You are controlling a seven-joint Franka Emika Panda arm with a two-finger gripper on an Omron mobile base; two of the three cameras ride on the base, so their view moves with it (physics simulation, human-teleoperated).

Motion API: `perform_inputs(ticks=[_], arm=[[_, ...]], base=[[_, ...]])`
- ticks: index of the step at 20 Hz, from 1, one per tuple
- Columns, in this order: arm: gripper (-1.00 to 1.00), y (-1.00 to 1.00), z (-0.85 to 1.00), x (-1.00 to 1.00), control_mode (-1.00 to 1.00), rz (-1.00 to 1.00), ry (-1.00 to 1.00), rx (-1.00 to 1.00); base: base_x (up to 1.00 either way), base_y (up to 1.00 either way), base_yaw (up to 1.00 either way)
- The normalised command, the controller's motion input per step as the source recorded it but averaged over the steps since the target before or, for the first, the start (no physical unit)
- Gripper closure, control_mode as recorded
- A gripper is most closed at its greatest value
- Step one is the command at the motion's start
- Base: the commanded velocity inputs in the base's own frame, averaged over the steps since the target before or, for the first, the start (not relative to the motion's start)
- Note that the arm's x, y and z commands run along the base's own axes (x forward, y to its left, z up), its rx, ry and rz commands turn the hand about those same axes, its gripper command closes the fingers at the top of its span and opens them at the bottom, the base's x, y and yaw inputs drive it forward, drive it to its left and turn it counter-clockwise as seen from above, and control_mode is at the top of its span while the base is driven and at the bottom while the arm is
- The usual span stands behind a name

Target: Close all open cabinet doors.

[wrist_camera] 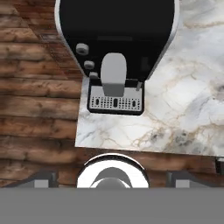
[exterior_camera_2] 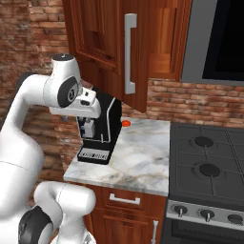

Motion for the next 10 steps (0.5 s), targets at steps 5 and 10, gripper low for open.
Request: perform_inputs(ticks=[5,10], arm=[[-1.0,-0.06,0.06,-0.94,-1.0,-0.08,-0.46,0.0],[-1.0,0.03,0.48,-0.49,-1.0,-0.16,-0.45,-0.02]], base=[[0.0,0.0,0.0],[0.0,0.0,0.0]])
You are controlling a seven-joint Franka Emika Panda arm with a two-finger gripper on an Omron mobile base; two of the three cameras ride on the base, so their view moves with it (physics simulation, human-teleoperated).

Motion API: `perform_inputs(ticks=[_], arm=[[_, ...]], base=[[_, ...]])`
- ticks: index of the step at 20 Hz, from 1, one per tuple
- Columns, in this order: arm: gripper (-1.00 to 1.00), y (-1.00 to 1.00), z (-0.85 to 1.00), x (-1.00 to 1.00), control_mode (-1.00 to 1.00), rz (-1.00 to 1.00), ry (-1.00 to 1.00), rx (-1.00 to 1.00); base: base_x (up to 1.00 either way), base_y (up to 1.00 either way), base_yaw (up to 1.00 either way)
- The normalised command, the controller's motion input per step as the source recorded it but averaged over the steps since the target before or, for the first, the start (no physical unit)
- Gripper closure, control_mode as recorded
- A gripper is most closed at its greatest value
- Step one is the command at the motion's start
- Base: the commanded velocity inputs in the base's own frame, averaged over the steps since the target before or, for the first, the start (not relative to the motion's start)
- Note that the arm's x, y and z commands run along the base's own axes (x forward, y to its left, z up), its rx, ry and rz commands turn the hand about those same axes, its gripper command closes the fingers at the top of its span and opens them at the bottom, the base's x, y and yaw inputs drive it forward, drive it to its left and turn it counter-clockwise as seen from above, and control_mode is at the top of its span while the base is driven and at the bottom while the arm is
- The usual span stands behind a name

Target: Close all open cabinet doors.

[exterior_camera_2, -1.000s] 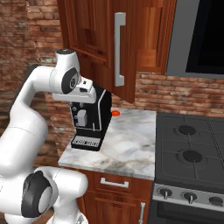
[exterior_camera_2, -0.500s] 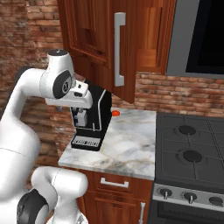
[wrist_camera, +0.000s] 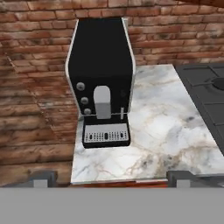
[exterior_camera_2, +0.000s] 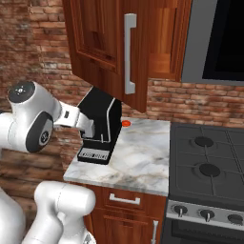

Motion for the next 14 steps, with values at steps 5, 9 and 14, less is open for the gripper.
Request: perform_inputs(ticks=[5,9,14], arm=[[-1.0,0.12,0.67,-0.25,-1.0,-0.23,-0.34,-0.07],[-1.0,0.05,0.68,-0.32,-1.0,-0.24,-0.22,-0.06],[-1.0,0.0,0.59,-0.33,-1.0,-0.21,-0.16,0.0]], base=[[0.0,0.0,0.0],[0.0,0.0,0.0],[0.0,0.0,0.0]])
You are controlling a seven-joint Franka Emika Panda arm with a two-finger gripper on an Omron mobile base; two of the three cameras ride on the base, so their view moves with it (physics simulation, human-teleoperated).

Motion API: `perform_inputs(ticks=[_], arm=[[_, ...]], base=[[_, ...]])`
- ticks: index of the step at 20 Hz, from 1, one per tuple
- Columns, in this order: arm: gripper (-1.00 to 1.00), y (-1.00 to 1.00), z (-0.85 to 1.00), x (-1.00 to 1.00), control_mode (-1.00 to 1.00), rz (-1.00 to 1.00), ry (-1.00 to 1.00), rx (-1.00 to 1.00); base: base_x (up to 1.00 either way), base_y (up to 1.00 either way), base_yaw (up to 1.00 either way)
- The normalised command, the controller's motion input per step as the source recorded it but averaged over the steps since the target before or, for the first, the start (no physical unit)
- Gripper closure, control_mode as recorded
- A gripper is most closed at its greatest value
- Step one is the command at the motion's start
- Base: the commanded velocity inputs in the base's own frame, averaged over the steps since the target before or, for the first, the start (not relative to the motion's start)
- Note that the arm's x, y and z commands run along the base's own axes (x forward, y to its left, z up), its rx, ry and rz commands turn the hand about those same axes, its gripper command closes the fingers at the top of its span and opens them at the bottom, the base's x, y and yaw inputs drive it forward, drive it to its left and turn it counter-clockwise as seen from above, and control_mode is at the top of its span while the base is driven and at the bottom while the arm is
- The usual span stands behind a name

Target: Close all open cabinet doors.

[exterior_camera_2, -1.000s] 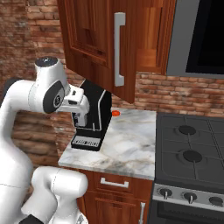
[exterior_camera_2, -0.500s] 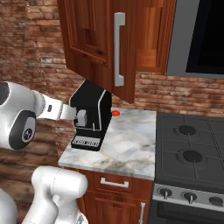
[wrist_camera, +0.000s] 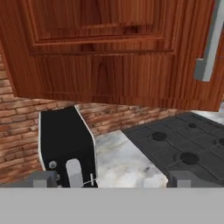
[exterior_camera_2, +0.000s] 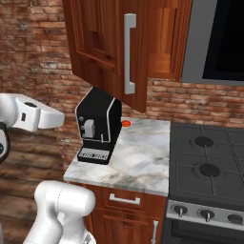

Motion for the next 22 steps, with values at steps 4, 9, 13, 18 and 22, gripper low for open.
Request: perform_inputs(ticks=[4,9,13,18,22], arm=[[-1.0,-0.1,0.53,-0.3,-1.0,-0.18,-0.19,0.01],[-1.0,-0.29,0.38,-0.4,-1.0,-0.17,-0.16,0.1],[-1.0,-0.11,0.56,-0.29,-1.0,-0.14,-0.14,0.08],[-1.0,0.08,0.17,-0.2,-1.0,-0.03,-0.02,0.01],[-1.0,0.05,0.0,-0.09,-1.0,0.0,0.01,0.0]], base=[[0.0,0.0,0.0],[0.0,0.0,0.0],[0.0,0.0,0.0],[0.0,0.0,0.0],[0.0,0.0,0.0]])
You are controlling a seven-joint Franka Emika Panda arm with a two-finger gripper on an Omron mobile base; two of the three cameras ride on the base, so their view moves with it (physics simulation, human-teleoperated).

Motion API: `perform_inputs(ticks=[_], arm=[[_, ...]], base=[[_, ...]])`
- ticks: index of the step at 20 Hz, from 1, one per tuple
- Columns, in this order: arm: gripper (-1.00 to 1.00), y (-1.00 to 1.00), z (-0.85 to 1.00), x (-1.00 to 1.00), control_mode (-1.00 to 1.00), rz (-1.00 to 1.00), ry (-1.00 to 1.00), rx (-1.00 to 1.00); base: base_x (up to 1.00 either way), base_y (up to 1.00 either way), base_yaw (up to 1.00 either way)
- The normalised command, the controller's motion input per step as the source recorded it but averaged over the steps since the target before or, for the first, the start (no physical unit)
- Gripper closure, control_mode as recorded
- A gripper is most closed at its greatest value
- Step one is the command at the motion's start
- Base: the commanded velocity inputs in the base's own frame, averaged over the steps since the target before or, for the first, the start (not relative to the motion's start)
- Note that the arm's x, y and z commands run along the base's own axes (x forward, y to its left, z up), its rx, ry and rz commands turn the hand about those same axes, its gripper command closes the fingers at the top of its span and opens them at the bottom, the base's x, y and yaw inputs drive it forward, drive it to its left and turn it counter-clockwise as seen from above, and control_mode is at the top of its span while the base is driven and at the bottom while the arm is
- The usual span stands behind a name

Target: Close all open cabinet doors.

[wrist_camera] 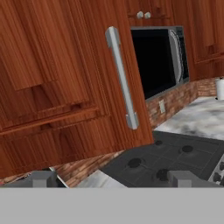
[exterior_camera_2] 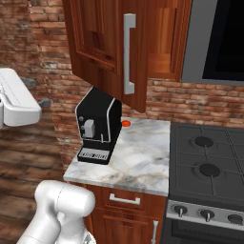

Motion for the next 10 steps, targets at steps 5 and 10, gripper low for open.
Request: perform_inputs(ticks=[5,10], arm=[[-1.0,-0.07,0.0,0.1,-1.0,0.0,0.03,0.0],[-1.0,-0.06,0.0,0.31,-1.0,0.0,0.04,0.0]], base=[[0.0,0.0,0.0],[0.0,0.0,0.0]])
